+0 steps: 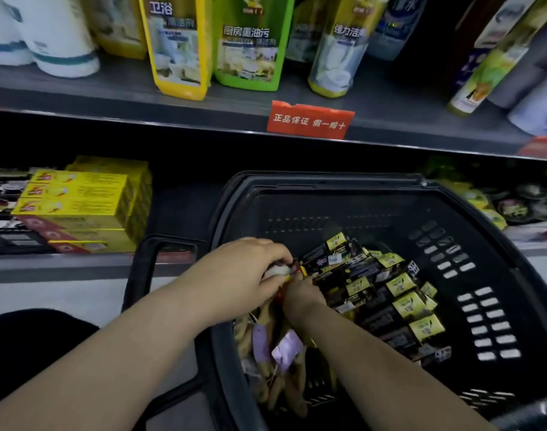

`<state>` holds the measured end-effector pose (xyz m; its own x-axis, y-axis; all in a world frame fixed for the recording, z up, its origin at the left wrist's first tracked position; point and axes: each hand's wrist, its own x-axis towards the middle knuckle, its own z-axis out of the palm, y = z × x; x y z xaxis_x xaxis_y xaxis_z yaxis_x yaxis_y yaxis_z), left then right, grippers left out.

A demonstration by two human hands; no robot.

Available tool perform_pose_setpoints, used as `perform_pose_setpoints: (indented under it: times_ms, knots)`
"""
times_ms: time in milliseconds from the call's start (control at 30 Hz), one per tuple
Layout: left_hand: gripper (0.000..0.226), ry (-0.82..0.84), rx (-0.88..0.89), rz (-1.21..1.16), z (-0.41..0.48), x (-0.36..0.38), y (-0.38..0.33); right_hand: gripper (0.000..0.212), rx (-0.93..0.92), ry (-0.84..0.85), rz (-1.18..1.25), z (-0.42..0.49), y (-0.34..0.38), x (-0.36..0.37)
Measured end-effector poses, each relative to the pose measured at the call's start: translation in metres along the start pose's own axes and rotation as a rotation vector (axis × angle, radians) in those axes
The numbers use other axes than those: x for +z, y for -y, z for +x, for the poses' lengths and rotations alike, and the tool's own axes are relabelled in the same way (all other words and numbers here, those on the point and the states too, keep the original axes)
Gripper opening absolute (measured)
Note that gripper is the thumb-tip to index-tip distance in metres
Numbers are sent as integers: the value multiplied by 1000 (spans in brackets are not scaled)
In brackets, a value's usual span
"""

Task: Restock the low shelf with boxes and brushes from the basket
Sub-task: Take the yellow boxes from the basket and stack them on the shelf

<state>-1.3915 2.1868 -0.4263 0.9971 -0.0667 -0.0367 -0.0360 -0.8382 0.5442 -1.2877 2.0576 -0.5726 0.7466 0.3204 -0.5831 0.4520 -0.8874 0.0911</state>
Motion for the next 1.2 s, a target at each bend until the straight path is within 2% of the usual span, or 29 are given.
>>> perform_pose_setpoints:
  times_ms: [67,233,333,433,500,533,567,633,700,733,800,900,967,1033,1100,1200]
  knots:
    - [41,-11,-47,-96,3,2,-3,62,-90,14,122,-8,-5,-17]
    - [68,-23,-271,-470,18,8,-10,33,-212,-112,859,-46,-25,-88]
    - [70,-13,-332,-631,25,12,-14,24,-283,-120,1101,-67,-23,-119]
    - [69,-42,-387,-745,32,14,-14,36,-333,-78,1307,-77,-26,-131]
    - [65,-59,-440,-843,35,15,-12,46,-287,-62,1401,-76,-35,-131]
    - [63,-58,-474,-894,37,16,-11,48,-254,-69,1367,-71,-41,-126]
    - [60,-50,-508,-935,38,16,-9,46,-226,-87,1226,-66,-47,-119]
    - [56,-32,-547,-1000,40,16,-7,37,-235,-74,603,-55,-57,-94]
    - [53,-21,-562,-1054,41,15,-5,42,-256,74,34,-46,-63,-58]
    - [52,-15,-565,-1070,41,15,-4,48,-235,129,-131,-45,-63,-42]
    - [51,-2,-563,-1084,42,15,-2,52,-214,115,-333,-42,-62,-19]
    - [51,-1,-562,-1105,43,17,-1,48,-176,87,-362,-34,-61,-12]
    - [49,-16,-566,-1126,43,18,0,48,-145,105,-167,-31,-60,-15]
    - [44,-23,-577,-1145,43,19,0,70,-131,179,109,-31,-54,-13]
    - [39,-22,-583,-1159,42,19,-1,86,-160,225,249,-33,-45,-6]
    - [34,-16,-583,-1154,41,19,-4,75,-222,234,293,-32,-34,10]
